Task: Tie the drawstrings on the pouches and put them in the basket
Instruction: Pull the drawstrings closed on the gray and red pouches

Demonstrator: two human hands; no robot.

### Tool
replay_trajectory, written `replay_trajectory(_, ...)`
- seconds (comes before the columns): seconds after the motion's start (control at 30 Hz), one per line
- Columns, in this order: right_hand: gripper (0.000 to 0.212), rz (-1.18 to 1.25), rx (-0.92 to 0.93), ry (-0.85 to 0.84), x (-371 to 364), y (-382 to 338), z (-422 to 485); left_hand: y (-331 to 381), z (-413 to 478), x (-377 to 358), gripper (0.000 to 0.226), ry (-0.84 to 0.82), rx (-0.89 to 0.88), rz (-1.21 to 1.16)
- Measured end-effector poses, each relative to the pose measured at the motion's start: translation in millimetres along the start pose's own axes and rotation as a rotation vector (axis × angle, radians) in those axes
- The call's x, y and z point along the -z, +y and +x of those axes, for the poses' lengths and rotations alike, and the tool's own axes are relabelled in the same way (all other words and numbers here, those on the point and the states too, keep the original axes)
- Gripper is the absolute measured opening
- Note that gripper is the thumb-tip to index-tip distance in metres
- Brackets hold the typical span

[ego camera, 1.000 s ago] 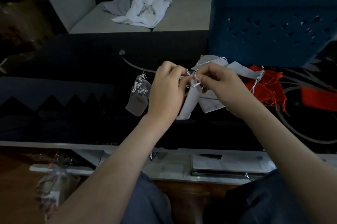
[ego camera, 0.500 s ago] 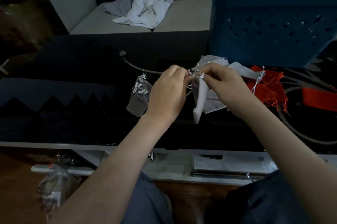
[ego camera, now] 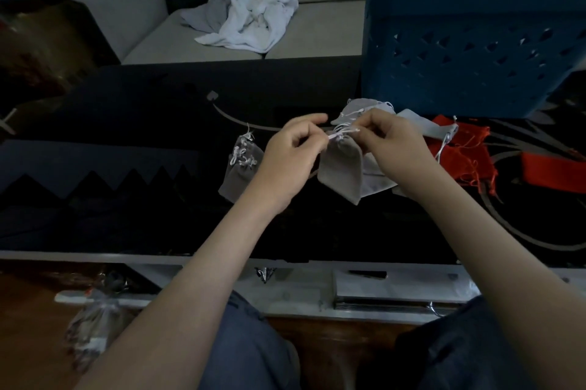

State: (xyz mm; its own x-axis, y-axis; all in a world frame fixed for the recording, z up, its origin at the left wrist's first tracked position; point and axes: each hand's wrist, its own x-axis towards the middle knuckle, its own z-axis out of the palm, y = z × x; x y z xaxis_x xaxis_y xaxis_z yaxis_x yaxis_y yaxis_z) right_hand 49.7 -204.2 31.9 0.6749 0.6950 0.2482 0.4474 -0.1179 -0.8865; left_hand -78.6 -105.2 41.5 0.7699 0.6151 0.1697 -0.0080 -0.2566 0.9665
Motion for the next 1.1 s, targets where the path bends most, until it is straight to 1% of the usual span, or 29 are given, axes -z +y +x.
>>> replay_trajectory(0.1, 0.019, 0.121, -0.045, -0.077, 3.4, -0.5, 1.9, 2.4, -2.9, -0.3, 0.030, -0.088, 0.056, -0.118)
replay_trajectory(0.13, 0.019, 0.155, -0.051, -0.117, 5.1, 0.1, 2.0, 1.9, -3.3, 0.6, 0.028, -0.121, 0.081, -0.129)
replay_trajectory(0.2, 0.019, 0.194, -0.058, -0.176, 7.0, 2.4, 2.3, -1.1, -2.7, 3.9, 0.024, -0.144, 0.108, -0.069)
replay_trajectory(0.33, 0.022, 0.243, -0.113, -0.184, 0.8, 7.7, 4.8, -2.2, -4.5, 7.6, 0.023, -0.121, 0.160, 0.023)
replay_trajectory(0.4, 0.019, 0.267, -0.155, -0.178, -3.5, 7.6, 5.7, -4.3, -4.7, 6.9, 0.015, -0.123, 0.146, 0.036)
replay_trajectory(0.47, 0.018, 0.288, -0.188, -0.169, -7.4, 6.6, 6.6, -8.4, -3.1, 7.6, 0.007, -0.092, 0.109, 0.106)
replay_trajectory(0.57, 0.020, 0.354, -0.264, -0.180, -10.6, 2.6, 5.5, -15.9, 0.9, 13.3, 0.021, -0.012, 0.129, 0.204)
replay_trajectory(0.63, 0.024, 0.391, -0.310, -0.222, -13.3, 0.5, 2.3, -20.6, 2.6, 18.7, 0.023, 0.039, 0.161, 0.239)
replay_trajectory(0.67, 0.024, 0.339, -0.308, -0.251, -15.6, 0.5, 0.6, -23.0, 3.3, 21.2, 0.021, 0.056, 0.184, 0.226)
replay_trajectory(0.77, 0.028, 0.078, -0.272, -0.379, -26.7, 4.0, -0.4, -26.3, 3.9, 28.2, 0.010, 0.062, 0.263, 0.148)
replay_trajectory(0.83, 0.026, 0.044, -0.264, -0.414, -34.9, 5.8, 2.9, -26.5, 2.9, 33.2, 0.002, 0.087, 0.245, 0.207)
replay_trajectory(0.9, 0.029, 0.024, -0.264, -0.384, -41.9, 6.2, 7.7, -26.7, 1.4, 39.4, 0.010, 0.163, 0.109, 0.386)
replay_trajectory(0.97, 0.029, -0.012, -0.262, -0.329, -49.1, 8.4, 10.8, -26.6, 1.1, 47.2, 0.025, 0.204, -0.023, 0.588)
replay_trajectory(1.03, 0.028, -0.064, -0.251, -0.299, -57.9, 12.9, 12.7, -31.3, 1.5, 55.8, 0.048, 0.154, -0.049, 0.846)
replay_trajectory(1.1, 0.029, -0.139, -0.234, -0.299, -64.0, 16.3, 12.8, -41.5, 2.6, 61.9, 0.073, 0.027, 0.019, 1.065)
